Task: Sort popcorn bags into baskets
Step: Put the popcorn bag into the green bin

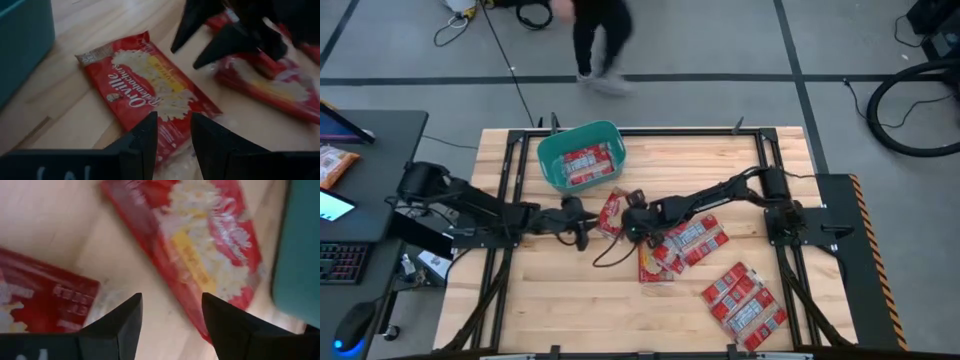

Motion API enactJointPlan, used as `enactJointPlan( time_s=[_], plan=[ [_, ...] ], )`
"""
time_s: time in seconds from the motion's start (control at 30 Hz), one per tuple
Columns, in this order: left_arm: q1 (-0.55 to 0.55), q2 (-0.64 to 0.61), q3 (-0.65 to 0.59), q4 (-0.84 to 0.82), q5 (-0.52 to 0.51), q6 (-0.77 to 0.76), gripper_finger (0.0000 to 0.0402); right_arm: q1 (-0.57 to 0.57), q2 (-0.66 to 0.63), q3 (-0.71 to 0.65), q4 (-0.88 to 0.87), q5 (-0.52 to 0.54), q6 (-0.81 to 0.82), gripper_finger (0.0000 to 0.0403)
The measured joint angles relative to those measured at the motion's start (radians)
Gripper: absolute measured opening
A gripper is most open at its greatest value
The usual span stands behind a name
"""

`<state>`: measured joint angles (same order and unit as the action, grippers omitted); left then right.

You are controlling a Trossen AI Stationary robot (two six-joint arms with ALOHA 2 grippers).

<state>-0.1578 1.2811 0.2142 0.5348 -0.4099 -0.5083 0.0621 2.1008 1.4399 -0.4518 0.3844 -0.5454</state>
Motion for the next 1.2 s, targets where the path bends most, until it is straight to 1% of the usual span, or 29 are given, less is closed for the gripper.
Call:
enactJointPlan(
  time_s=[0.13,0.23,0.4,0.53,0.67,0.73,0.8,0.93,1.07,1.2],
  plan=[
    [0.022,0.093,0.042,-0.002,0.000,0.004,0.0121,0.002,0.036,0.037,0.003,0.041,-0.068,0.0208],
    [0.037,0.150,0.055,-0.010,-0.001,0.005,0.0121,-0.001,0.041,0.040,0.010,0.045,-0.109,0.0204],
    [0.050,0.220,0.058,-0.006,0.000,-0.003,0.0121,-0.014,0.041,0.040,0.008,0.038,-0.130,0.0195],
    [0.048,0.249,0.060,0.007,0.019,-0.004,0.0121,-0.026,0.040,0.020,0.032,-0.013,-0.178,0.0189],
    [0.048,0.262,0.060,0.014,0.038,-0.004,0.0121,-0.030,0.039,-0.005,0.127,-0.015,-0.238,0.0182],
    [0.048,0.262,0.060,0.014,0.040,-0.003,0.0121,-0.031,0.040,-0.013,0.175,-0.033,-0.270,0.0175],
    [0.048,0.262,0.060,0.015,0.041,0.002,0.0121,-0.032,0.040,-0.026,0.220,-0.058,-0.308,0.0165],
    [0.048,0.261,0.059,0.022,0.050,0.004,0.0121,-0.026,0.040,-0.032,0.258,-0.068,-0.333,0.0133],
    [0.041,0.229,0.056,0.005,0.096,0.023,0.0121,-0.012,0.040,-0.031,0.260,-0.041,-0.330,0.0090],
    [0.011,0.148,0.055,-0.008,0.104,0.064,0.0121,0.002,0.040,-0.030,0.248,0.006,-0.306,0.0050]
  ],
)
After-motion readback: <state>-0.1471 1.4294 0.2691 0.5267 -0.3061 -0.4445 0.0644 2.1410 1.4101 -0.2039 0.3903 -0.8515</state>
